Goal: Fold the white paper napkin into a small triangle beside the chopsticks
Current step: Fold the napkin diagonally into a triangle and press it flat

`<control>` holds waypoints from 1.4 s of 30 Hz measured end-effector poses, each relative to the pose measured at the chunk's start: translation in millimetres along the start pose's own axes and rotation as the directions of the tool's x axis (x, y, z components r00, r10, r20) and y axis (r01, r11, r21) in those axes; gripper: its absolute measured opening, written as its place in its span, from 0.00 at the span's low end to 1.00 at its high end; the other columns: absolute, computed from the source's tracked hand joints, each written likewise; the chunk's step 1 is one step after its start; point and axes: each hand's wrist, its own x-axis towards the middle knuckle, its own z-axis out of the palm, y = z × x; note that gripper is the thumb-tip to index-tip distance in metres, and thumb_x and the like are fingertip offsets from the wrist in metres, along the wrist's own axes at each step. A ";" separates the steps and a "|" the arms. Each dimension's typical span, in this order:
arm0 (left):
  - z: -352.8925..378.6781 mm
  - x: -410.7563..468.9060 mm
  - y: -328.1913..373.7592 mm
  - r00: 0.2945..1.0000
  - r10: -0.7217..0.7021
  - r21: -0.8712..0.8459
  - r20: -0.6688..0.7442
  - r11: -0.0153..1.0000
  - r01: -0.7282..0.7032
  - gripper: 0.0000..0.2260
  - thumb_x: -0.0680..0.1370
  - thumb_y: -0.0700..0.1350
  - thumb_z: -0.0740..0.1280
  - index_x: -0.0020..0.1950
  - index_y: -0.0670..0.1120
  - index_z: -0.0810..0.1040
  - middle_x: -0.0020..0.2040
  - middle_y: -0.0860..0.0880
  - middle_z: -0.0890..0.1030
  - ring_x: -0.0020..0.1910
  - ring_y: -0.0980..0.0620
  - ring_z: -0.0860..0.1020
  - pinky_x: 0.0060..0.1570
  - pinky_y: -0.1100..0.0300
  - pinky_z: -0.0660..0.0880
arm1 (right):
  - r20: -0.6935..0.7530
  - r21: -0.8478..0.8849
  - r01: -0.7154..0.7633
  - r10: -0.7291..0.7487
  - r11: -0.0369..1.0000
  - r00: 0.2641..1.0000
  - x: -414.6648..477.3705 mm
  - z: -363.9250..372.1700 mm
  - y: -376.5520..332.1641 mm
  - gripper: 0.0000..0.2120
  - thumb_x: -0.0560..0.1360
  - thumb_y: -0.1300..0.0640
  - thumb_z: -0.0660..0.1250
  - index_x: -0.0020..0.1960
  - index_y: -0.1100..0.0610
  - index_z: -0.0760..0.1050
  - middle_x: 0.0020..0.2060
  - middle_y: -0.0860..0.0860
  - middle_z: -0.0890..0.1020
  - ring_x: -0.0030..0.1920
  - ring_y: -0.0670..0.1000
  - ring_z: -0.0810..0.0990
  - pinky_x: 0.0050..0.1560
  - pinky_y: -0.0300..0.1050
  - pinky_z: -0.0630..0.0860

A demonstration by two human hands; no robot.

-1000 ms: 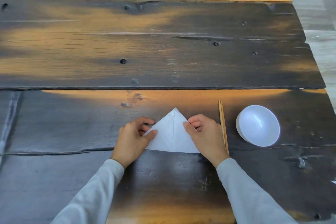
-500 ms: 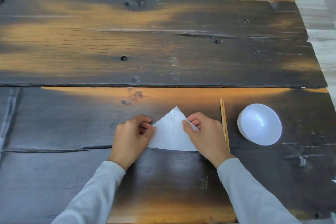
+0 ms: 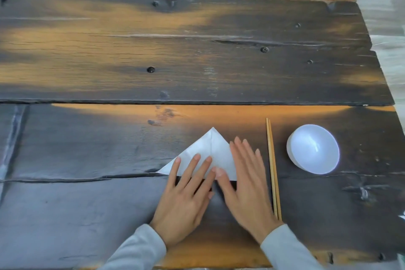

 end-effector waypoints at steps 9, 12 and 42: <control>12.3 -18.7 3.3 0.985 -0.094 0.096 0.143 0.992 0.081 0.28 0.81 0.54 0.55 0.80 0.45 0.60 0.82 0.44 0.57 0.81 0.44 0.54 0.76 0.33 0.49 | 0.077 -0.023 0.173 -0.170 0.985 0.982 -55.5 45.2 -31.5 0.33 0.85 0.40 0.50 0.79 0.64 0.62 0.80 0.57 0.62 0.82 0.56 0.56 0.76 0.66 0.53; 12.8 -17.5 2.3 0.981 -0.089 0.097 0.174 0.993 0.073 0.29 0.81 0.54 0.55 0.81 0.45 0.57 0.82 0.44 0.56 0.81 0.44 0.53 0.76 0.33 0.49 | 0.128 -0.090 0.158 -0.146 0.983 0.981 -57.8 53.5 -31.5 0.35 0.84 0.39 0.50 0.80 0.63 0.58 0.82 0.55 0.58 0.82 0.55 0.54 0.77 0.66 0.51; 2.5 -36.7 -25.6 0.945 -0.271 0.116 0.181 0.960 0.253 0.33 0.82 0.63 0.52 0.82 0.45 0.54 0.82 0.47 0.56 0.81 0.48 0.55 0.76 0.38 0.56 | 0.121 -0.271 -0.074 0.110 0.960 0.986 -70.0 37.2 7.4 0.37 0.83 0.34 0.47 0.82 0.59 0.53 0.83 0.54 0.54 0.83 0.54 0.50 0.79 0.63 0.46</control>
